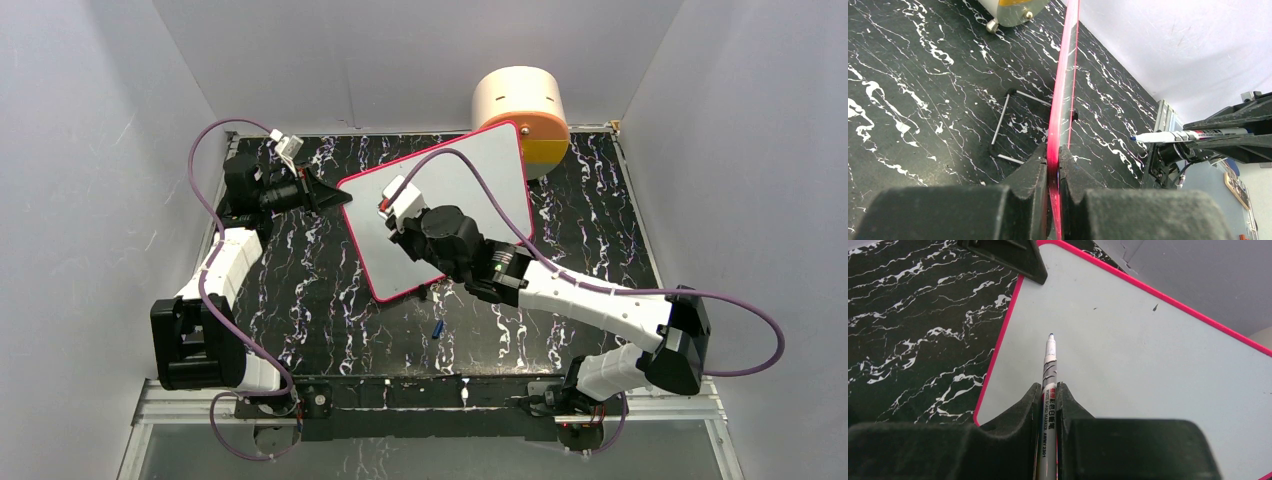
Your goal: Write a sentence on the whiteboard
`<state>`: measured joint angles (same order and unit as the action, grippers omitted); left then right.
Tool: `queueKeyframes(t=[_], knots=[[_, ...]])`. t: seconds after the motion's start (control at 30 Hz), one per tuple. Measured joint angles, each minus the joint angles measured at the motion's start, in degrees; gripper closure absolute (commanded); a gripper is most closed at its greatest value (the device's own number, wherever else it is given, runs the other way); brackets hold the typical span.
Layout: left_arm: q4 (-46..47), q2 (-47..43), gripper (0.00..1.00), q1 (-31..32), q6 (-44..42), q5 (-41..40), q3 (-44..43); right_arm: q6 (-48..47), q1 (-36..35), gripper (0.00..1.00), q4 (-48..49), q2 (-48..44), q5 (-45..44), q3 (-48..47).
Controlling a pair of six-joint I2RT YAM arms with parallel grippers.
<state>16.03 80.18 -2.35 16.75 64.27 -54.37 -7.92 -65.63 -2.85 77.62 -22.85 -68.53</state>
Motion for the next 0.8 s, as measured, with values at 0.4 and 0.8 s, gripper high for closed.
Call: queueKeyframes(t=[0.4, 0.8], knots=[[-6.4, -1.9, 1.00, 5.4, -3.5, -5.6, -0.4, -0.5, -2.2, 1.00, -0.7, 7.3, -5.8, -6.2], [-8.4, -1.9, 1.00, 5.5, -4.9, -6.2, -1.1, -0.9, -2.8, 1.00, -3.3, 7.6, -10.1, -6.2]])
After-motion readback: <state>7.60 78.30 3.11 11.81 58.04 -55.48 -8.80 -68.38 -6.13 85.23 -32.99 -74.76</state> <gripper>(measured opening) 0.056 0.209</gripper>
